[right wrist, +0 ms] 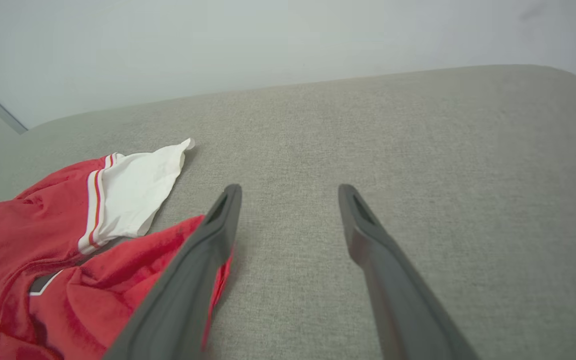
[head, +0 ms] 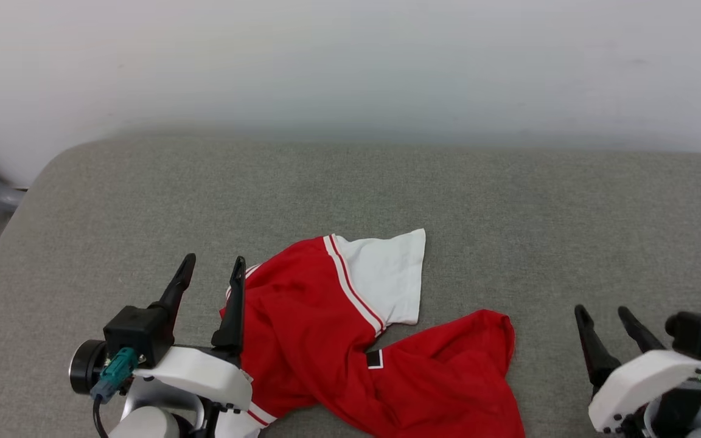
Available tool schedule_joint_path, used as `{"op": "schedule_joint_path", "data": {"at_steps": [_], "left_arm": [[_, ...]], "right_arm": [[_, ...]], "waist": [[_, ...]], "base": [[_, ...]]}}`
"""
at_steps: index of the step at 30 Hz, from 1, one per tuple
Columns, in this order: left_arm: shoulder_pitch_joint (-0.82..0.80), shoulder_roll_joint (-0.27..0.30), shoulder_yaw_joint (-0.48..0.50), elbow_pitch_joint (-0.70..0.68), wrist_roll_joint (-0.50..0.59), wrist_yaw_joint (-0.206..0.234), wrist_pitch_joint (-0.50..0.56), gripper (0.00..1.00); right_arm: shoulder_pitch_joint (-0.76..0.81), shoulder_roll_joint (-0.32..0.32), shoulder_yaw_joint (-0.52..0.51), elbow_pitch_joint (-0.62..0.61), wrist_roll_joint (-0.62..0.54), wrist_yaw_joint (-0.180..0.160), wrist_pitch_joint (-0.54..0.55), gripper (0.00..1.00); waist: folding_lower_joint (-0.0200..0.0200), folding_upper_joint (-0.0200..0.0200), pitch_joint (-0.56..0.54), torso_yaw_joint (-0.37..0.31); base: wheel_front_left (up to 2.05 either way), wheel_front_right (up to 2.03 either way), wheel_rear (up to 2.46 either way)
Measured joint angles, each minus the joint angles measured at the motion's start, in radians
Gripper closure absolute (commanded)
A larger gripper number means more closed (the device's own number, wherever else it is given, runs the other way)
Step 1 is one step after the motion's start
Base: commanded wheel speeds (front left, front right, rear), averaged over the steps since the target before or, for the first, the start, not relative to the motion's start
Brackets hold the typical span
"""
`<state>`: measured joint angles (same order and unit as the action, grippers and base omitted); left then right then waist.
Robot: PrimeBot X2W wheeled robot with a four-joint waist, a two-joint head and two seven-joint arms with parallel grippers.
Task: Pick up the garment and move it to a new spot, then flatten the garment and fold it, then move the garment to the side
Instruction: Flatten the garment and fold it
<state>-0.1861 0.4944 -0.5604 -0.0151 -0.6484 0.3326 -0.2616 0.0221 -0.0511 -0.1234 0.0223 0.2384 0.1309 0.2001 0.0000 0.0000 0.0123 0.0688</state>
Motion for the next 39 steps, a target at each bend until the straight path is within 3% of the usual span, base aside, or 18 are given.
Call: {"op": "schedule_joint_path", "data": {"at_steps": [6,12,17,25,35,36,37,38,39], "left_arm": [[-0.003,-0.073,0.06,-0.011,0.088,-0.052,0.0,0.0],[-0.026,-0.139,0.108,0.001,0.151,-0.114,0.0,0.0],[-0.041,-0.199,0.144,0.012,0.192,-0.159,-0.001,0.0],[-0.053,-0.267,0.18,0.054,0.239,-0.241,-0.001,0.0],[-0.059,-0.344,0.235,0.094,0.288,-0.311,-0.001,0.0],[-0.058,-0.347,0.241,0.098,0.294,-0.316,-0.001,0.0],[-0.057,-0.35,0.246,0.102,0.298,-0.322,-0.001,0.0],[-0.055,-0.354,0.252,0.107,0.304,-0.325,-0.001,0.0],[-0.053,-0.36,0.255,0.112,0.307,-0.331,-0.001,0.0]], "right_arm": [[-0.196,-0.006,0.063,0.133,0.04,0.0,0.12,0.0],[-0.389,-0.053,0.169,0.287,0.075,0.0,0.329,0.0],[-0.534,-0.074,0.249,0.402,0.086,0.0,0.441,0.0],[-0.712,-0.079,0.338,0.608,0.09,0.0,0.506,0.0],[-0.804,-0.086,0.433,0.812,0.149,-0.001,0.565,0.0],[-0.808,-0.091,0.447,0.818,0.153,-0.001,0.568,0.33],[-0.812,-0.094,0.461,0.819,0.16,-0.001,0.566,0.76],[-0.812,-0.097,0.474,0.822,0.172,-0.002,0.566,1.0],[-0.812,-0.104,0.491,0.822,0.178,-0.002,0.561,1.0]], "waist": [[0.0001,0.0,0.053,0.042],[0.0001,0.0,0.108,0.103],[0.0001,0.0,0.151,0.152],[0.0001,0.0,0.21,0.206],[0.0,0.0,0.247,0.243],[0.0,0.0,0.248,0.244],[0.0,0.0,0.248,0.245],[0.0,0.0,0.246,0.246],[0.0,0.0,0.244,0.247]], "base": [[0.0,0.0,0.0],[0.0,0.0,0.0],[0.0,0.0,0.0],[0.0,0.0,0.0],[0.0,0.0,0.0],[0.0,0.0,0.0],[0.0,0.0,0.0],[0.0,0.0,0.0],[0.0,0.0,0.0]]}}
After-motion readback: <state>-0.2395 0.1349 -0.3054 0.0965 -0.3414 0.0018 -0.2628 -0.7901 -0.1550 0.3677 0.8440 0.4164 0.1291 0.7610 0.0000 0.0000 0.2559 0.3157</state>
